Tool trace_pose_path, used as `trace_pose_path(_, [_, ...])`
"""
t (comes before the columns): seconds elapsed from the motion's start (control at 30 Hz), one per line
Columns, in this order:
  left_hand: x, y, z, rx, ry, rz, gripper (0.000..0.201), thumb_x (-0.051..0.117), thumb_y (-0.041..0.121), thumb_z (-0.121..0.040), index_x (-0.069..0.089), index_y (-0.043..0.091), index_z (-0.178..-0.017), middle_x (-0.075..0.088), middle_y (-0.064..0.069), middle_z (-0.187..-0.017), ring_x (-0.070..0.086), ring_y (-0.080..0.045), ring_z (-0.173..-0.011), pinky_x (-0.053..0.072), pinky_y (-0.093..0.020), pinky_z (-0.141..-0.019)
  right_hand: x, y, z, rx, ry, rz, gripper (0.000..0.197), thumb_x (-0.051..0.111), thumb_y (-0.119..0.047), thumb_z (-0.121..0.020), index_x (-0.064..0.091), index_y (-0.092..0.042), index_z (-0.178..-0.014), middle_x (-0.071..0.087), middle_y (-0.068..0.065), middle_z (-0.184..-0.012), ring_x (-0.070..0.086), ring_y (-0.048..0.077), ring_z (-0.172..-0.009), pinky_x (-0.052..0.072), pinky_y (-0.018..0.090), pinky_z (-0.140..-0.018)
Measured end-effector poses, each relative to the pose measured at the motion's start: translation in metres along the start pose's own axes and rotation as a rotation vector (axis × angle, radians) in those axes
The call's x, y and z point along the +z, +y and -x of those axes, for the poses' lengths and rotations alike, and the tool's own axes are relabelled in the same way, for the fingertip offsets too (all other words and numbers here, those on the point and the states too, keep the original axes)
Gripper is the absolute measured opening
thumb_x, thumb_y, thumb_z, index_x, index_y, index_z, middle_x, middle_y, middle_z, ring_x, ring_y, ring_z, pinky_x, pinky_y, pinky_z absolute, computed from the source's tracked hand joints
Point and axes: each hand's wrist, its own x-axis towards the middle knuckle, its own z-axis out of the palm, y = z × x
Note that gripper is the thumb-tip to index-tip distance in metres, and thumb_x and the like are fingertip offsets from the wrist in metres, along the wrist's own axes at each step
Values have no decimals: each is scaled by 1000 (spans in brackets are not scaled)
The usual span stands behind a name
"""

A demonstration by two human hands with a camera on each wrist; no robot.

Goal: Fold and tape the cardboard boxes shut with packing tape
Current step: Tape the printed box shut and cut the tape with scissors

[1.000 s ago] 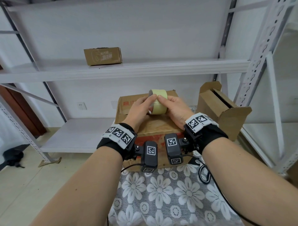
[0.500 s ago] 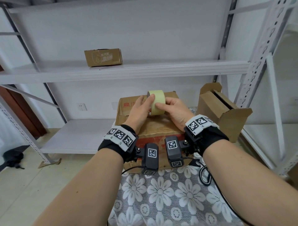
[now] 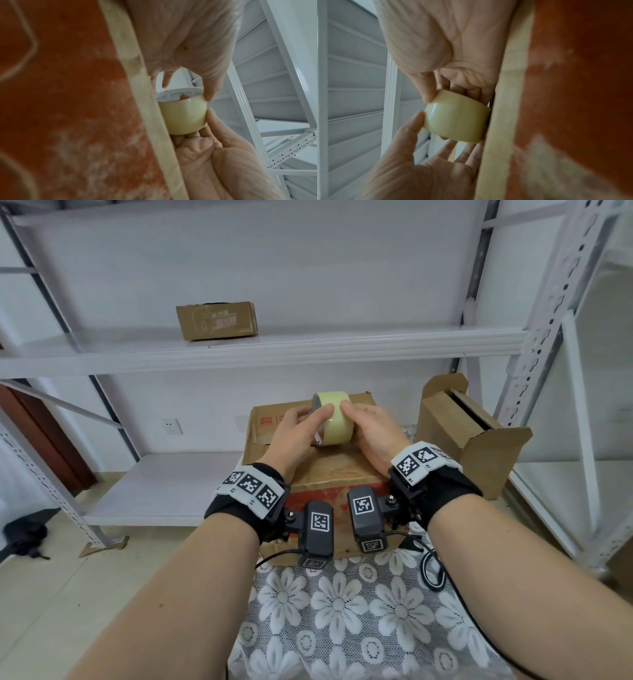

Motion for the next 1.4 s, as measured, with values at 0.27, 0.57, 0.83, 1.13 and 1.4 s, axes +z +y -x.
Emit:
trace_pose_path(0.27, [-3, -2, -3, 23, 15, 91, 98, 55, 73, -64, 36, 25, -148, 53, -2, -139, 55, -20, -122, 42, -44, -107, -1, 2, 2, -75, -28, 74, 12, 63, 3, -84, 64, -8, -79, 64, 9, -83, 60, 19, -83, 49, 36, -91])
trace_pose_path(0.57, [-3, -1, 0, 37, -23, 79, 93, 70, 55, -59, 40, 25, -142, 58, 0, -130, 61, -18, -114, 48, -40, -102, 1, -1, 3, -8, 1, 10, 18, 58, -15, -93, 62, -7, -76, 60, 17, -88, 56, 28, -88, 45, 47, -96])
trace_pose_path(0.83, [-5, -6, 0, 75, -54, -61, 100, 83, 23, -63, 31, 19, -148, 56, 0, -127, 57, -8, -111, 47, -25, -91, 2, -3, 3, 17, 0, -4, 19, 54, -15, -95, 64, 0, -90, 60, 25, -98, 57, 31, -92, 45, 50, -97])
trace_pose_path(1.13, [-5, -11, -3, 112, -64, -111, 99, 84, 21, -59, 34, 25, -144, 56, 4, -127, 57, -13, -114, 45, -40, -104, 5, -4, 3, 72, 22, 62, 39, 62, -23, -61, 67, 3, -90, 62, 21, -88, 57, 29, -86, 47, 50, -92])
trace_pose_path(1.4, [-7, -10, 0, 90, -27, -32, 93, 90, 19, -64, 40, 18, -142, 66, 0, -121, 63, -9, -109, 49, -27, -96, 5, -5, 7, 30, -63, 133, 21, 52, 6, -80, 66, -6, -90, 66, 18, -90, 62, 24, -86, 50, 39, -86])
